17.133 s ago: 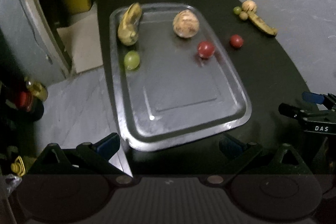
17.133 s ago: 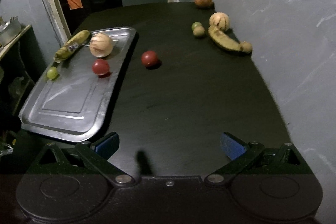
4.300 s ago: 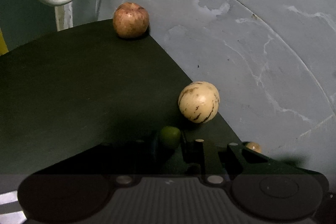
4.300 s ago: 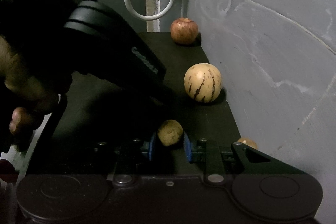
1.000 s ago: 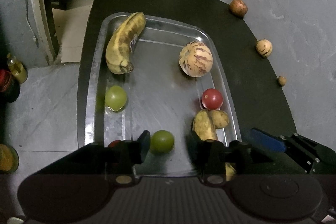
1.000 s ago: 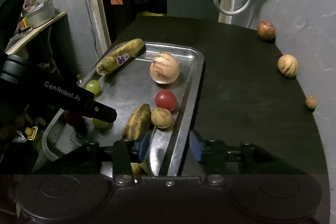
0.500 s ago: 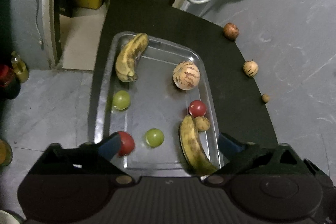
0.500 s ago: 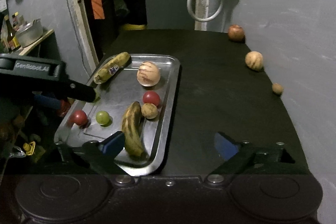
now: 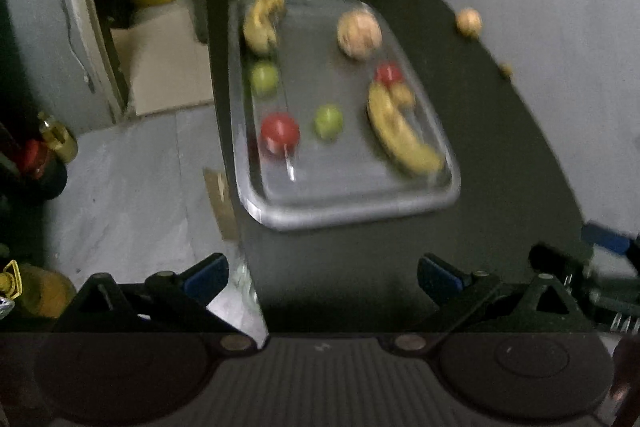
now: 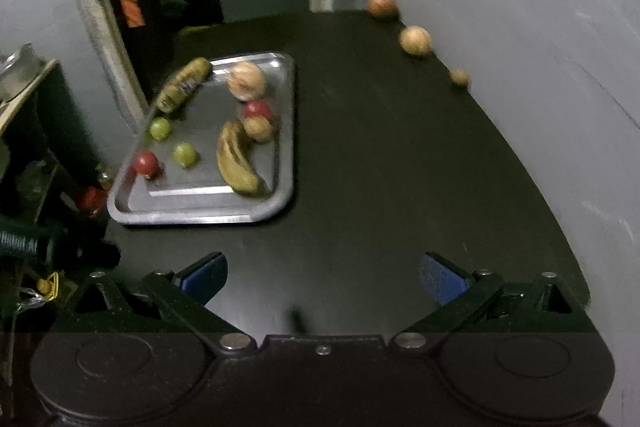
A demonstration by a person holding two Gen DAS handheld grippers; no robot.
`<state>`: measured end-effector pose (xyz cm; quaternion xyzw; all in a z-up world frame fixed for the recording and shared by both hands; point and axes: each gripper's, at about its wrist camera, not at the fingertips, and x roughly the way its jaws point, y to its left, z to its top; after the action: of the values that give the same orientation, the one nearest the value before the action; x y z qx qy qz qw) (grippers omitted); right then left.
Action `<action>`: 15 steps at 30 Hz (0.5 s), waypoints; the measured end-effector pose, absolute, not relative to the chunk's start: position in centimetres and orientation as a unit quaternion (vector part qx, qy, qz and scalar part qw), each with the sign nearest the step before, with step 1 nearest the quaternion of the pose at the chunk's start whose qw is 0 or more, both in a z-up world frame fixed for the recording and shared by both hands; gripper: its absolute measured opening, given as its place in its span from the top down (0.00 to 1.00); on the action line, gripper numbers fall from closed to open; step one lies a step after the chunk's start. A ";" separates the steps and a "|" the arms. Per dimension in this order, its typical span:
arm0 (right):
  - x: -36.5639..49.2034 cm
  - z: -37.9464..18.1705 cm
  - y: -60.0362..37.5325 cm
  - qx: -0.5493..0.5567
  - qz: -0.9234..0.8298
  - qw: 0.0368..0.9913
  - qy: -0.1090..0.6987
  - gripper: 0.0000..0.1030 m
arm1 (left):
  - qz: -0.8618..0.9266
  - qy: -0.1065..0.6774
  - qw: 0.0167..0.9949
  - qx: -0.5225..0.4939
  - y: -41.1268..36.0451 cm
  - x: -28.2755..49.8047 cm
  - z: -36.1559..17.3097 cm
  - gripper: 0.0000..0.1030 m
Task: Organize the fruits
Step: 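Lift both tools off the tray and move toward the fruits by the wall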
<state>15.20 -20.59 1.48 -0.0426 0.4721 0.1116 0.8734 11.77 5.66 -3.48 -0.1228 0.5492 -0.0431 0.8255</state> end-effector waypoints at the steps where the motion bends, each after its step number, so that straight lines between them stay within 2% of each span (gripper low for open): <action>1: 14.8 1.5 -20.9 -0.035 0.104 0.872 0.476 0.01 | -0.049 0.557 0.821 -0.116 5.5 11.4 -3.8 0.01; 9: 13.4 3.3 -22.6 -0.003 0.042 0.874 0.484 0.01 | -0.075 0.585 0.803 -0.085 5.1 10.3 -4.6 0.01; 15: 14.2 9.5 -23.6 0.001 0.065 0.883 0.465 0.01 | -0.126 0.548 0.825 -0.045 4.9 12.6 -0.3 0.01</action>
<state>14.16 -23.59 9.52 0.0013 0.4651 0.0648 0.8829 12.61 4.90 -0.30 -0.0453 0.5484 -0.1263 0.8254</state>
